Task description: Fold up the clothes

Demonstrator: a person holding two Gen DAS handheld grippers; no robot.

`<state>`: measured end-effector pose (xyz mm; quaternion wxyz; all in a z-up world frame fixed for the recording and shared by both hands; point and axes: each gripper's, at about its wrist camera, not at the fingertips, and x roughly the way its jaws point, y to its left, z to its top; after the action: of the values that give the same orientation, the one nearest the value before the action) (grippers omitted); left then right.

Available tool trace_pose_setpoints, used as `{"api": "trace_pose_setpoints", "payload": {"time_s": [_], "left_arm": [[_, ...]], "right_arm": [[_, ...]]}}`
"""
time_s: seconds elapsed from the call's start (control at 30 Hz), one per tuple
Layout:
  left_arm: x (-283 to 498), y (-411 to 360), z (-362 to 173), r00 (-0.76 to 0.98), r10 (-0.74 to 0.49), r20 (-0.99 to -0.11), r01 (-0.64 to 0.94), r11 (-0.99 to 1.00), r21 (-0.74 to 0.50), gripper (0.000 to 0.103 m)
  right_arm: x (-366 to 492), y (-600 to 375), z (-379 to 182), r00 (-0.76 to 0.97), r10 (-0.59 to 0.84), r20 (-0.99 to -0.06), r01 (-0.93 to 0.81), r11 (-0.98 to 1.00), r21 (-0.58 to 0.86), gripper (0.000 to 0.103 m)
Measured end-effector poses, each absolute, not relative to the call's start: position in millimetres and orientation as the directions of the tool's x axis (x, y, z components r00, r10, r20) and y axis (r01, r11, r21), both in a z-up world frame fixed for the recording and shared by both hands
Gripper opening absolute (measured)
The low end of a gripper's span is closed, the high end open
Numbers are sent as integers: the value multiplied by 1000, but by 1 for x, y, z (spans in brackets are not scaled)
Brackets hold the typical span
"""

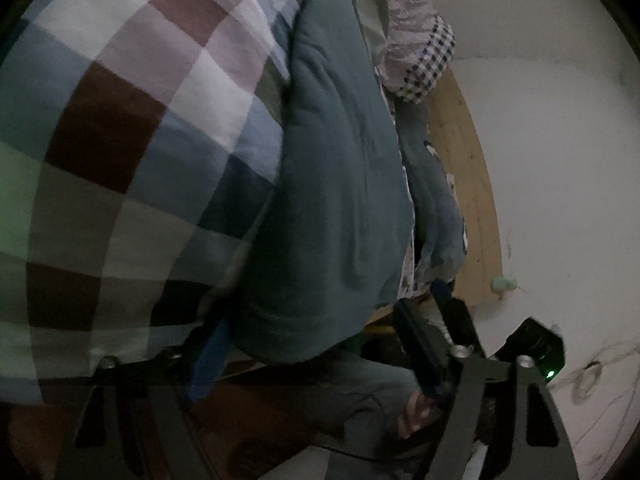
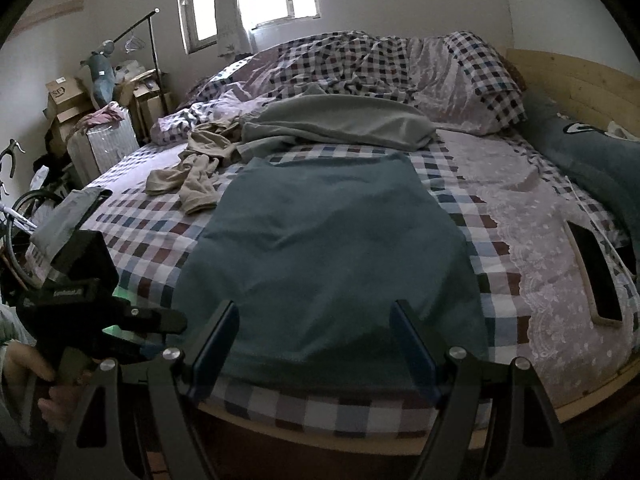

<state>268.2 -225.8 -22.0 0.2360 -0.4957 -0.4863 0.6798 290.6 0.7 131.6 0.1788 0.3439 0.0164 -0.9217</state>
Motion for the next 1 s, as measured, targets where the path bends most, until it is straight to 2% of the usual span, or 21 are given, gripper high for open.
{"api": "trace_pose_setpoints", "payload": {"time_s": [0.1, 0.17, 0.23, 0.3, 0.37, 0.47, 0.63, 0.83, 1.0], "left_arm": [[273, -231, -25, -398, 801, -446, 205, -397, -895, 43], [275, -233, -24, -400, 805, -438, 215, -382, -899, 37], [276, -232, -22, -401, 808, -432, 214, -376, -902, 36], [277, -230, -20, -402, 813, -422, 213, -365, -906, 32], [279, -232, -17, -402, 817, -415, 212, -358, -909, 23], [278, -235, -11, -403, 827, -393, 198, -340, -919, 16], [274, -236, -3, -400, 847, -351, 179, -304, -936, 11], [273, -239, 4, -393, 868, -302, 152, -263, -953, 8], [272, -240, 9, -392, 880, -268, 132, -235, -963, 8]], "right_arm": [[296, -5, 132, -704, -321, -634, 368, -928, 61, 81], [305, -16, 134, -713, -328, -620, 413, -911, 7, 81], [315, -29, 134, -724, -330, -605, 459, -886, -66, 81], [328, -49, 132, -739, -314, -597, 506, -843, -183, 81], [344, -70, 122, -762, -286, -582, 539, -777, -324, 81], [367, -99, 102, -795, -255, -551, 566, -642, -518, 81], [380, -125, 72, -847, -227, -481, 527, -471, -707, 81], [369, -141, 49, -898, -164, -409, 440, -374, -816, 79], [361, -156, 32, -918, -140, -371, 396, -311, -864, 53]]}}
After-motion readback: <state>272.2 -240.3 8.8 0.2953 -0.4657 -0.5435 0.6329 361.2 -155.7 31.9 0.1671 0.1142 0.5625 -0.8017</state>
